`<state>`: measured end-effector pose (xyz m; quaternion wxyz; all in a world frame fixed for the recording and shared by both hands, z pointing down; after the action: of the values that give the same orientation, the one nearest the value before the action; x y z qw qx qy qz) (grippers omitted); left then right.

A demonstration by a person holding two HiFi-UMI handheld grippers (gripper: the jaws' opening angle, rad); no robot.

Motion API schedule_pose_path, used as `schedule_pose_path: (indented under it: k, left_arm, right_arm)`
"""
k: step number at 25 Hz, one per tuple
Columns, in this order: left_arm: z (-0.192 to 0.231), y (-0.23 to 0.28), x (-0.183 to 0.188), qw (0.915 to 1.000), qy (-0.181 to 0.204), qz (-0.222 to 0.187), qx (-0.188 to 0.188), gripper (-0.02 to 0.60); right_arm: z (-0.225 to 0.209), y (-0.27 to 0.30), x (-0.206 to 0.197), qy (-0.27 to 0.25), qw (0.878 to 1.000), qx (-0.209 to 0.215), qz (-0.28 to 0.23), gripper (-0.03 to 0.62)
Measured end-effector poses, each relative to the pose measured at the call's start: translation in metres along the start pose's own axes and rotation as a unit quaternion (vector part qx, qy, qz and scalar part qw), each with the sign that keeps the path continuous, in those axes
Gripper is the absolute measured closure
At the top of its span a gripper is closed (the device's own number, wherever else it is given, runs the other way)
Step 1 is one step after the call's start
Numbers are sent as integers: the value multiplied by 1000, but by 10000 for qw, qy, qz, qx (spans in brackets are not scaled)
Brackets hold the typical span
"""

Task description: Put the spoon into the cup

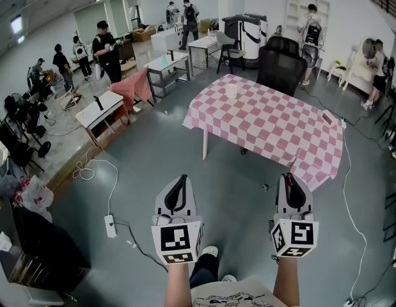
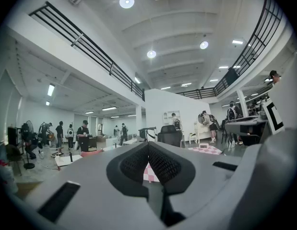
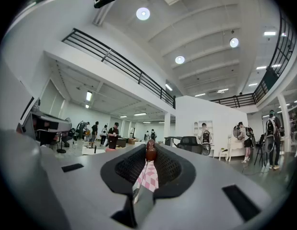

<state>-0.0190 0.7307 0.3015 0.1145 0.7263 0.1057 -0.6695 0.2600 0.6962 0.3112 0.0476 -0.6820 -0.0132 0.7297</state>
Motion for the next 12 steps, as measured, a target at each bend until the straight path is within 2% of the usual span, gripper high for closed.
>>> schedule_pose_path:
  k: [12]
  left_arm:
    - [7, 11, 0, 10000, -33, 35, 46, 568]
  right_arm:
    - [0, 15, -2, -15, 10000, 28, 83, 531]
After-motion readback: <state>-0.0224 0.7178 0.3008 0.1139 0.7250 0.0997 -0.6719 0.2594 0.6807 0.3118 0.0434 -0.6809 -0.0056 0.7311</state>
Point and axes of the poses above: the fingertips, and each gripper's own axes: y forward along the fingers, z to its left, x out of its top, the point moved 9 cm from there along -y, backward along the fingers, and after that the axes turned 14 degrees about -x, right-handed, at the moved point
